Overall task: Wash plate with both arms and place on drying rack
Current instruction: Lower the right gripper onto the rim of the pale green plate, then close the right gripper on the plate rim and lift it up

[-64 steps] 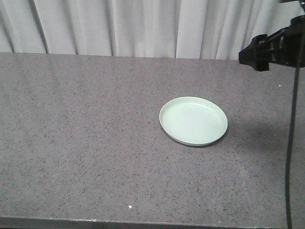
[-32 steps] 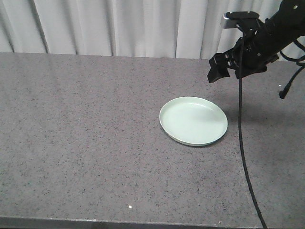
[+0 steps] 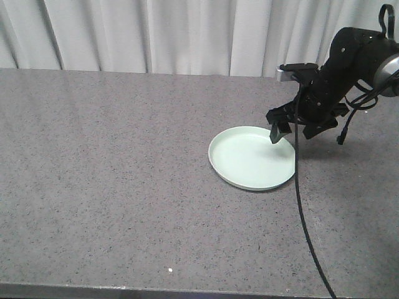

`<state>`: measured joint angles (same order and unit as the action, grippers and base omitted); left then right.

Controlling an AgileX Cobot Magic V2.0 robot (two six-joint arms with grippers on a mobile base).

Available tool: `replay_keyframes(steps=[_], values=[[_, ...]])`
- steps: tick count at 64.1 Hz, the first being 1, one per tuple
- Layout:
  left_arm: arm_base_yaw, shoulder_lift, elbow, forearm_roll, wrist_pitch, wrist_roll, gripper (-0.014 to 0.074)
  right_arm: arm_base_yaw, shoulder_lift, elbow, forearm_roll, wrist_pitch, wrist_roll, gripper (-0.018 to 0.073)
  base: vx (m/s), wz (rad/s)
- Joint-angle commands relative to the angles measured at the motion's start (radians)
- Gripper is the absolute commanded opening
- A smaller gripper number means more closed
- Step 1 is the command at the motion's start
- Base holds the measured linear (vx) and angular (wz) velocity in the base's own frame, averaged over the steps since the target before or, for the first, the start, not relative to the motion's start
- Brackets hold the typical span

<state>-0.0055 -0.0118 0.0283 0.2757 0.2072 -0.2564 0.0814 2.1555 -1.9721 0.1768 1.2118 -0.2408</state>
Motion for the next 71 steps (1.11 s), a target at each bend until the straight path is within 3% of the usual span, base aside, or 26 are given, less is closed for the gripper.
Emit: replay_keyframes(steps=[1,17,33,44,63,71], values=[[-0.004,-0.015,0.024,0.002,-0.066,-0.002,-0.0006,-0.001,-0.045,-0.033,-0.011,-0.02,0.011,0.0571,0.0,0.0],[-0.004,-0.015,0.024,0.002,-0.066,-0.002,-0.0006,-0.001,-0.017,-0.032,-0.011,-0.023,0.011,0.0568,0.0,0.0],[-0.004,-0.015,0.024,0.002,-0.066,-0.002,-0.0006,-0.001,0.004,-0.032,-0.015,-0.02,0.014,0.0503,0.0,0.0],[-0.004,-0.015,0.024,0.002,-0.066,-0.002,-0.0006,-0.001,0.004,-0.032,-0.022,-0.005,0.022,0.0359,0.0,0.0],[-0.004,-0.015,0.024,0.002,-0.066,-0.002,-0.0006,-0.002,0.005,-0.032,-0.022,0.026,0.022,-0.0009,0.0,0.0],[-0.004,-0.015,0.024,0.002,-0.066,-0.002,-0.0006,-0.002,0.005,-0.032,-0.022,0.03,0.022,-0.0011,0.0,0.0]])
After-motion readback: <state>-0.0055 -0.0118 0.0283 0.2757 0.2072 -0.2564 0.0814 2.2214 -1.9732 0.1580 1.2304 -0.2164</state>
